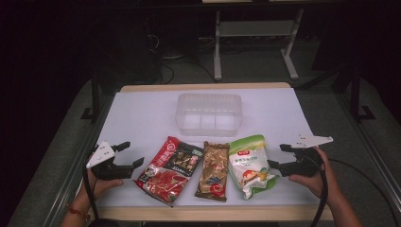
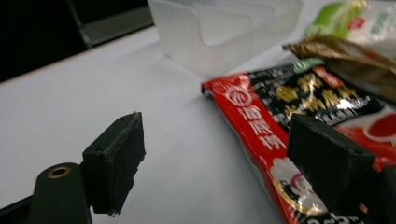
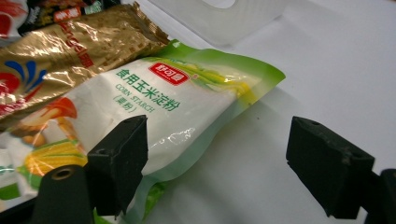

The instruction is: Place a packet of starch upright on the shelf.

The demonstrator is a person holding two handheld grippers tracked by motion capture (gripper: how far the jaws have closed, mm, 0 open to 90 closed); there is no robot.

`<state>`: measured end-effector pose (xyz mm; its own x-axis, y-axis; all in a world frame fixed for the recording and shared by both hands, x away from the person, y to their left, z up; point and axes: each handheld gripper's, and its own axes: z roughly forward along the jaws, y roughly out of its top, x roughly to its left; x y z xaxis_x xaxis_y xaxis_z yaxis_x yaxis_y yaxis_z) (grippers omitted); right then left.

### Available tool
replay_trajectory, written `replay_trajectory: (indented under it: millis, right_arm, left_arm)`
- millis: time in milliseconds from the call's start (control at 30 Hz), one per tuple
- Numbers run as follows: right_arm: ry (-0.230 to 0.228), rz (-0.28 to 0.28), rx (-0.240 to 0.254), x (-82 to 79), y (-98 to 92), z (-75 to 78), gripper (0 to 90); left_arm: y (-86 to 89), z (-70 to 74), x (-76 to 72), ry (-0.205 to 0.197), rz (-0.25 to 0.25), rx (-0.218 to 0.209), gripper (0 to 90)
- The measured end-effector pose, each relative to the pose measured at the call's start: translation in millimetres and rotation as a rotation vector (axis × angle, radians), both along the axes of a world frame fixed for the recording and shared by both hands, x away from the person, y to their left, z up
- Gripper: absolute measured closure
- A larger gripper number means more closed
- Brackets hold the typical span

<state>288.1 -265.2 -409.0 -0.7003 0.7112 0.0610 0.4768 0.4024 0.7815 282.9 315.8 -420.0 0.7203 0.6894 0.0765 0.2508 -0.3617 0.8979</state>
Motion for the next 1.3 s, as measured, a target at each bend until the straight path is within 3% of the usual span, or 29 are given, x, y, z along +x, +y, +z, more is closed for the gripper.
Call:
replay_trajectory:
  millis: [133, 200, 233, 300, 400, 733, 800, 833, 867, 900, 933, 1000, 1100, 1133, 1300]
  right_arm:
    - [0.005, -0.01, -0.017, 1.3, -4.1, -0.4, 21.1]
    - [0.017, -0.029, 0.012, 5.2, -4.5, 2.4, 20.1]
    - [0.027, -0.023, 0.031, 6.9, -3.5, 2.6, 21.2]
    - [0.037, -0.009, 0.017, 9.4, 1.0, 1.9, 20.4]
    - [0.052, 0.007, 0.016, 11.4, 6.1, 0.3, 20.9]
    - [0.105, 0.057, -0.006, 18.1, 23.9, -2.7, 20.2]
    - [0.136, 0.039, -0.006, 21.7, 23.2, -5.9, 20.7]
    - [0.178, 0.006, -0.005, 26.1, 21.0, -10.4, 17.8]
    - [0.178, 0.006, -0.005, 26.1, 21.0, -10.4, 17.8]
    - [0.204, -0.001, 0.019, 28.7, 19.1, -13.6, 16.8]
    - [0.258, -0.006, 0.063, 33.1, 17.4, -19.8, 15.4]
    - [0.3, 0.015, 0.094, 37.3, 18.6, -25.6, 14.0]
    - [0.327, 0.04, 0.097, 41.6, 22.1, -29.6, 13.5]
    - [0.359, 0.057, 0.11, 46.8, 24.9, -32.6, 12.9]
    - [0.408, 0.084, 0.137, 55.1, 30.4, -38.0, 11.9]
  left_arm:
    - [-0.8, -1.9, -2.4, 0.008, -0.008, -0.006, 19.4]
    - [0.8, -4.8, -6.3, 0.011, -0.007, 0.013, 20.0]
    - [1.7, -5.7, -7.6, 0.008, -0.005, 0.03, 19.8]
    - [2.9, -6.1, -9.0, 0.004, 0.0, 0.031, 19.8]
    - [5.8, -5.5, -11.6, 0.013, 0.013, 0.016, 20.5]
    - [2.6, -12.1, -14.7, 0.034, 0.023, 0.074, 21.0]
    - [1.5, -13.4, -15.2, 0.034, 0.018, 0.076, 21.3]
    - [0.5, -14.1, -15.1, 0.033, 0.014, 0.08, 21.3]
    - [0.5, -14.1, -15.1, 0.033, 0.014, 0.08, 21.3]
    - [-0.2, -14.5, -15.1, 0.034, 0.013, 0.081, 21.3]
    - [-0.5, -14.7, -14.9, 0.033, 0.01, 0.081, 21.4]
    - [-0.8, -14.8, -14.7, 0.03, 0.013, 0.079, 21.5]
    - [-1.0, -14.5, -13.6, 0.03, 0.016, 0.074, 21.5]
    - [-1.0, -14.4, -13.6, 0.03, 0.015, 0.072, 21.5]
    - [-1.8, -15.4, -13.0, 0.03, 0.012, 0.081, 21.5]
